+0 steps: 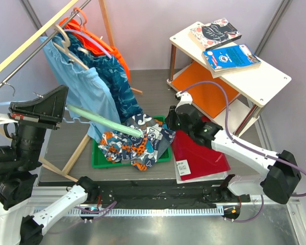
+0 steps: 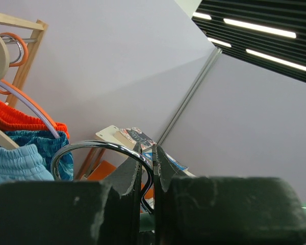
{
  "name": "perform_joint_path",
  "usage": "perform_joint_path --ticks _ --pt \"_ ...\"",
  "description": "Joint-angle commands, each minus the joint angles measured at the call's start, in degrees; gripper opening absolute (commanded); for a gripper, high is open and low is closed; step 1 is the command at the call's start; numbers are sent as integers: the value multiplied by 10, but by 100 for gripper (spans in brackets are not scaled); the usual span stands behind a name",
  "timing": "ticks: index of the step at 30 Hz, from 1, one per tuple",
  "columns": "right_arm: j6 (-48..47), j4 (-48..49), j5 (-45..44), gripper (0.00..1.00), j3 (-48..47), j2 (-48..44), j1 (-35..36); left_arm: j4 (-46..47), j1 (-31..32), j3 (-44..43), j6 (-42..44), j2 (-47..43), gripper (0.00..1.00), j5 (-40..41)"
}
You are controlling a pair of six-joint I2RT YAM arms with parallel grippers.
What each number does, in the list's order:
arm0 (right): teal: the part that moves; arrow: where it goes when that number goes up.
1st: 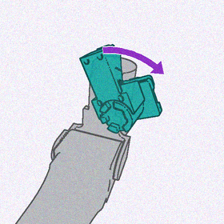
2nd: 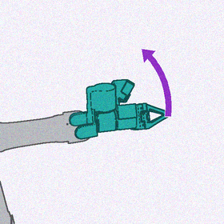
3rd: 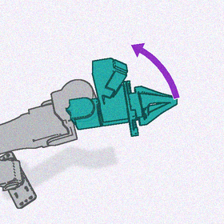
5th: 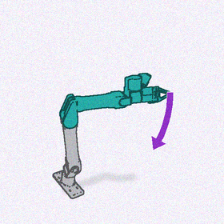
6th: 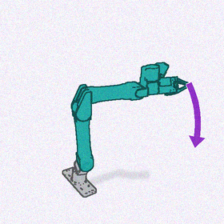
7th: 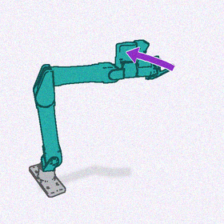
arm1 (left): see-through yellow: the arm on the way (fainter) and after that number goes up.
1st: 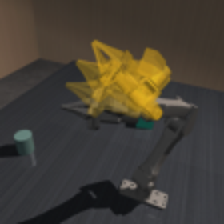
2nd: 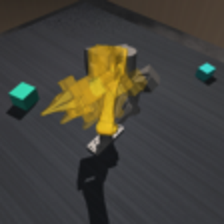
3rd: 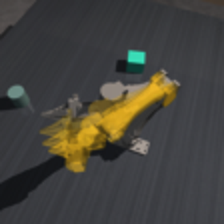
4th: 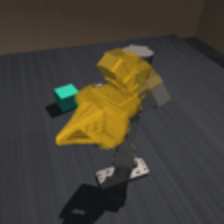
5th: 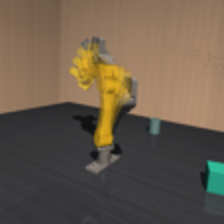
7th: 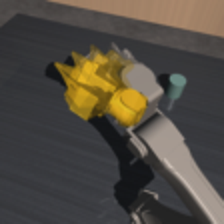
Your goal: Remove the shorts from the hanger
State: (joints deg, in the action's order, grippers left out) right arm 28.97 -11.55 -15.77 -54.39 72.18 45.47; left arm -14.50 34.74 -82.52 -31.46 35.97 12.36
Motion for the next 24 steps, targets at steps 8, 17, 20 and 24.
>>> perform_joint_path --ticks 8,17,20,24 --pt "-9 -8 10 18 -50 131 20 5 -3 -23 -16 4 1 -6" --pt "20 53 17 17 -93 234 140 9 -3 -12 -27 4 1 -11" --pt "21 55 9 17 -92 269 141 4 -3 -14 -27 4 1 -13" --pt "11 54 -25 17 -86 313 138 -2 -3 -19 -25 2 1 -8"
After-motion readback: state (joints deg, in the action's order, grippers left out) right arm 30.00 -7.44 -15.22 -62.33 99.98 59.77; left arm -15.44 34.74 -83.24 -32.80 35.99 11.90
